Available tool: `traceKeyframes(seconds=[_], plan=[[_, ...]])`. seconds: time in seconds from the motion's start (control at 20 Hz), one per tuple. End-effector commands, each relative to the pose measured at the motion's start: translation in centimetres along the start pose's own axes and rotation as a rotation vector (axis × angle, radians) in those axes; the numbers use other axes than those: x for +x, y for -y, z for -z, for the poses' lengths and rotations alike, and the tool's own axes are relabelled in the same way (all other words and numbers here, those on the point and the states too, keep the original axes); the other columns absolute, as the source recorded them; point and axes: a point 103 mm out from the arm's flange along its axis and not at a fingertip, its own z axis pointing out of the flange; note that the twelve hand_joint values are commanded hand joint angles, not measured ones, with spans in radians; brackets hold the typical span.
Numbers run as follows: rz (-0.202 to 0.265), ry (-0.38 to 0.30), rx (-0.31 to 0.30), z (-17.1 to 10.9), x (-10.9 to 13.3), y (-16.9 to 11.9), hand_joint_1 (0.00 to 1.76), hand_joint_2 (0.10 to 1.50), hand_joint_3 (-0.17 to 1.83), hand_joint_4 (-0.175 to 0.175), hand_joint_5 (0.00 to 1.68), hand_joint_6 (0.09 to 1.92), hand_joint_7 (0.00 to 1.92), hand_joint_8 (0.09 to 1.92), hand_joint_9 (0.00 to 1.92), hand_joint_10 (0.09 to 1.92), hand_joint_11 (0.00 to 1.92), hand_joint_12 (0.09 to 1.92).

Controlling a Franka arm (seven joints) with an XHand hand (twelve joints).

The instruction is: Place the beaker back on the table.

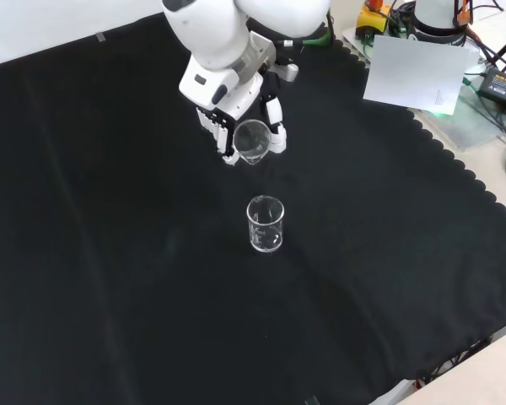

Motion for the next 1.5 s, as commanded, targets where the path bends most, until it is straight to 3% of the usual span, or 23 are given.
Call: traceKeyframes(seconds=[0.05,0.45,0.75,1.0,1.5], plan=[[0.020,-0.081,-0.051,-0.6,-2.2,0.4,1.14,0.68,0.67,0.083,1.22,0.77,1.73,0.09,1.61,0.16,1.24,0.82],[0.046,-0.154,-0.095,-2.3,-4.0,-0.2,1.14,0.68,0.67,0.081,1.22,0.77,1.72,0.09,1.61,0.16,1.24,0.82],[0.101,-0.245,-0.120,-4.1,-5.0,-1.0,1.14,0.68,0.67,0.078,1.22,0.77,1.72,0.09,1.61,0.16,1.23,0.83],[0.148,-0.305,-0.124,-5.1,-5.5,-2.2,1.14,0.68,0.67,0.077,1.22,0.77,1.72,0.09,1.60,0.16,1.22,0.83],[0.196,-0.389,-0.123,-8.2,-6.1,-4.2,1.13,0.69,0.65,0.095,1.22,0.77,1.71,0.09,1.60,0.16,1.21,0.85]])
